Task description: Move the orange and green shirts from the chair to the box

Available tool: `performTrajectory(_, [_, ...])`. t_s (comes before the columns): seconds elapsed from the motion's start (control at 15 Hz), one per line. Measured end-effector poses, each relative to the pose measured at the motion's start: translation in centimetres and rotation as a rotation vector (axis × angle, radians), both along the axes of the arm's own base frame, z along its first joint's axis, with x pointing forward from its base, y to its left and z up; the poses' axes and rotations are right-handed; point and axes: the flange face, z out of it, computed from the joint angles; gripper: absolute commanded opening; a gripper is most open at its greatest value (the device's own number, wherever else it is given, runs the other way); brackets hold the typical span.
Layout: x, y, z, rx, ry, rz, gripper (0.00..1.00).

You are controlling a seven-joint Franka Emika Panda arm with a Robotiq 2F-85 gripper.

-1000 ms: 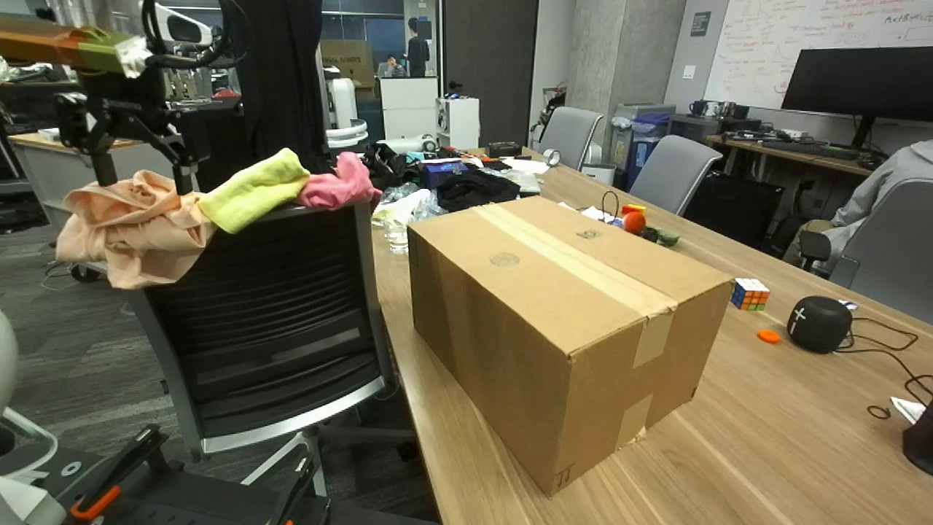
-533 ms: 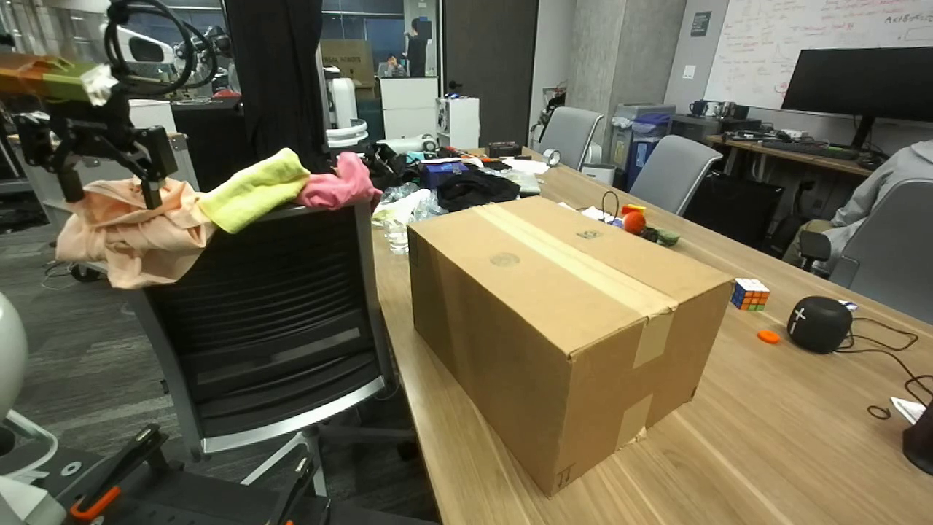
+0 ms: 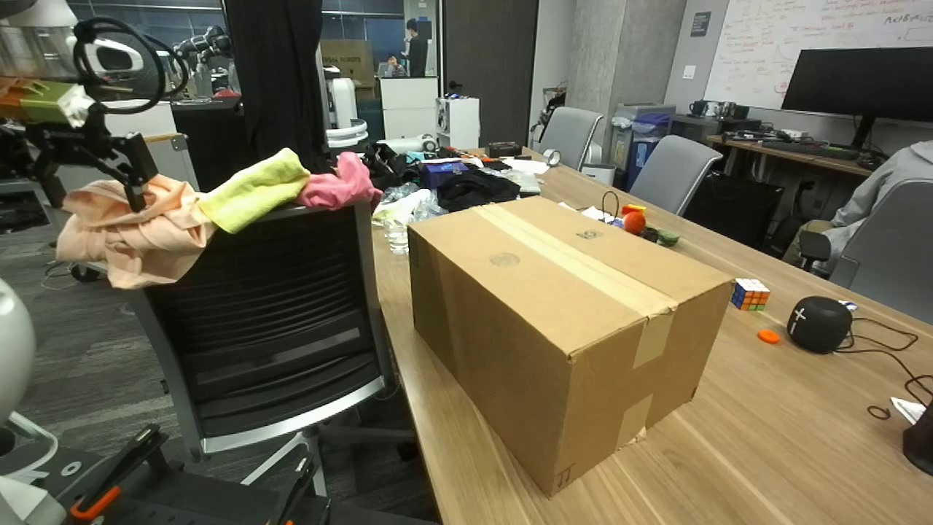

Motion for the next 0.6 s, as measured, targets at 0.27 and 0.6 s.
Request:
performTrajectory(0.27, [-0.3, 0.9, -0.4, 0.029, -0.040, 0.013, 1.00])
performTrajectory(0.6, [-0.8, 1.3, -2.1, 0.036, -0.132, 0.035, 1.00])
